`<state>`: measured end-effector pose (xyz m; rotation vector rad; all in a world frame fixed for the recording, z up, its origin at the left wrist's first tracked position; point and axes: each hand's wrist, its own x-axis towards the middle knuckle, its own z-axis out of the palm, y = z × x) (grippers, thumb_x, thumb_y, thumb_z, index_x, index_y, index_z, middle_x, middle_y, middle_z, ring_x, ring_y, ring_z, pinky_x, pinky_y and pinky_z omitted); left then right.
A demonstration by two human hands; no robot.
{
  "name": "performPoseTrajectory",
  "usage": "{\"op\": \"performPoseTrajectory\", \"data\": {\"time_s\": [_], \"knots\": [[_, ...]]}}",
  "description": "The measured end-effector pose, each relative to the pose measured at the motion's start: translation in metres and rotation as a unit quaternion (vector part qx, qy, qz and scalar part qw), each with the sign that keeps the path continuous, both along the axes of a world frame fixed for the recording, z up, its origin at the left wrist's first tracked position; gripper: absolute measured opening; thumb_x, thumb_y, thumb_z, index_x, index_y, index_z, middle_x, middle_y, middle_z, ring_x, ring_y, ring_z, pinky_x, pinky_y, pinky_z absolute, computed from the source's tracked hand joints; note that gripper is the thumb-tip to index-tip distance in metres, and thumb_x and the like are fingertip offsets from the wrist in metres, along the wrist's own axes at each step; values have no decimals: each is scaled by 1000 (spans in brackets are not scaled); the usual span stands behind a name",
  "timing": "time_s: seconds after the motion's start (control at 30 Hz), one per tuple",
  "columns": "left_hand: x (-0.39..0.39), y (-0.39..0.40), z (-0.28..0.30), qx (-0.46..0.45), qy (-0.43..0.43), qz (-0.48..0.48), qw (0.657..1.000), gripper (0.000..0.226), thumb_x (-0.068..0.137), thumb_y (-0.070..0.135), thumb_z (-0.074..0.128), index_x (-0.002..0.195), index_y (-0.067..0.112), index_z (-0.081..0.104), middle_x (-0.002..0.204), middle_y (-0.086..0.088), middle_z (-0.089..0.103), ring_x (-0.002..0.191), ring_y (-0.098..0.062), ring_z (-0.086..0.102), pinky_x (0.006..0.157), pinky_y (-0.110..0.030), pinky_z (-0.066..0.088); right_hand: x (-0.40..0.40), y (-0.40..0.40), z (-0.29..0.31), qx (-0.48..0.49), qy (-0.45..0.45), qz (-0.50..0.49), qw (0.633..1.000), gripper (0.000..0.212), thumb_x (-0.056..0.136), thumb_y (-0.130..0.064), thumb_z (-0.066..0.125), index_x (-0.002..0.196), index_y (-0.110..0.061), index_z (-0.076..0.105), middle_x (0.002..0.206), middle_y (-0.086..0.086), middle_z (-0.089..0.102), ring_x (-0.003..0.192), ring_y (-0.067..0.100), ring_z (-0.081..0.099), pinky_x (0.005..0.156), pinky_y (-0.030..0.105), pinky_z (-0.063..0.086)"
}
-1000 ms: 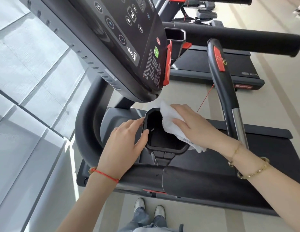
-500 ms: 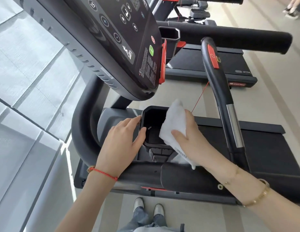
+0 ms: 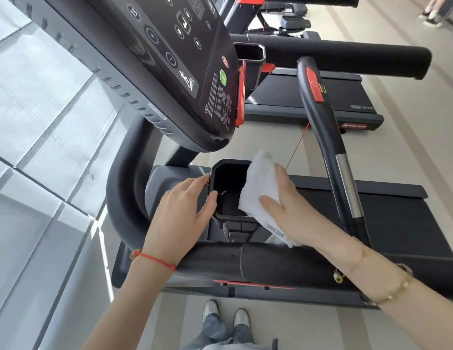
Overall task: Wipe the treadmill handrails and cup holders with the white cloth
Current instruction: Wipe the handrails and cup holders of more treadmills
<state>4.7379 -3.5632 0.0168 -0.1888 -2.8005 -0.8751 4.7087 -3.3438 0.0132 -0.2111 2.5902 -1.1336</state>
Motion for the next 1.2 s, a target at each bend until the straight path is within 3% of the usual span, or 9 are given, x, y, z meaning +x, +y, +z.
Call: {"op": "performPoseTrajectory", "data": {"time_s": [0.13, 0.3, 0.43, 0.53, 0.7, 0.83, 0.97, 1.1, 1.2], "knots": [[1, 0, 1, 0, 1, 1, 1000, 42, 97, 32, 53, 133, 12, 57, 113, -2, 68, 101, -20, 64, 91, -38, 51, -19, 0, 6, -5, 58, 35, 998, 60, 102, -26, 42, 154, -23, 11, 155, -5, 19, 137, 12, 28, 102, 17, 20], [5, 1, 5, -3, 9, 11, 1000, 38, 96, 30, 56, 131, 13, 59, 112, 1, 68, 100, -19, 64, 89, -39, 52, -75, -13, 26, 100, 140, 252, 952, 49, 102, -19, 43, 148, -28, 31, 147, -10, 39, 130, 8, 38, 93, 6, 26], [9, -1, 4, -21, 19, 23, 999, 27, 94, 29, 59, 118, 15, 65, 102, 3, 69, 90, -20, 64, 83, -37, 50, -87, -39, 31, 148, 201, 361, 898, 44, 101, -17, 45, 142, -34, 40, 144, -17, 41, 127, 9, 43, 97, 35, 42], [14, -1, 2, -18, 27, 39, 999, 24, 93, 29, 61, 112, 16, 67, 100, 4, 69, 89, -19, 63, 83, -37, 51, -90, -47, 32, 157, 228, 399, 874, 39, 100, -16, 46, 134, -34, 47, 137, -18, 45, 121, 10, 45, 90, 40, 46], [17, 1, 2, -6, 25, 58, 998, 29, 93, 33, 60, 119, 20, 66, 112, 10, 67, 101, -9, 60, 92, -28, 47, -87, -27, 26, 149, 156, 293, 931, 39, 102, -32, 40, 140, -40, 37, 139, -14, 48, 116, 17, 51, 87, 36, 41], [12, 0, 6, -9, 13, 41, 999, 37, 95, 34, 57, 129, 22, 60, 118, 11, 65, 103, -8, 60, 90, -27, 48, -69, -7, 22, 103, 84, 149, 980, 37, 101, -30, 41, 138, -31, 42, 112, -4, 61, 105, 24, 56, 81, 35, 39], [3, -2, 8, -4, 2, 13, 1000, 41, 95, 34, 55, 135, 22, 56, 121, 10, 63, 106, -11, 60, 92, -29, 48, -34, -8, 12, 60, 42, 37, 997, 47, 102, -31, 38, 145, -20, 23, 124, 6, 48, 98, 21, 50, 70, 30, 37], [-3, -4, 7, 11, -6, -9, 1000, 45, 95, 33, 55, 138, 20, 53, 122, 6, 63, 108, -13, 60, 96, -29, 47, 6, -9, 7, -32, -24, -53, 998, 51, 101, -34, 40, 144, -30, 11, 127, -6, 35, 103, 13, 44, 72, 24, 34], [-4, -5, 5, 11, -7, -19, 1000, 46, 96, 33, 54, 140, 19, 51, 117, 6, 64, 100, -14, 61, 91, -26, 48, 0, -16, 8, -18, -18, -73, 997, 51, 102, -30, 41, 144, -20, 14, 118, -1, 44, 88, 8, 50, 66, 23, 36]]}}
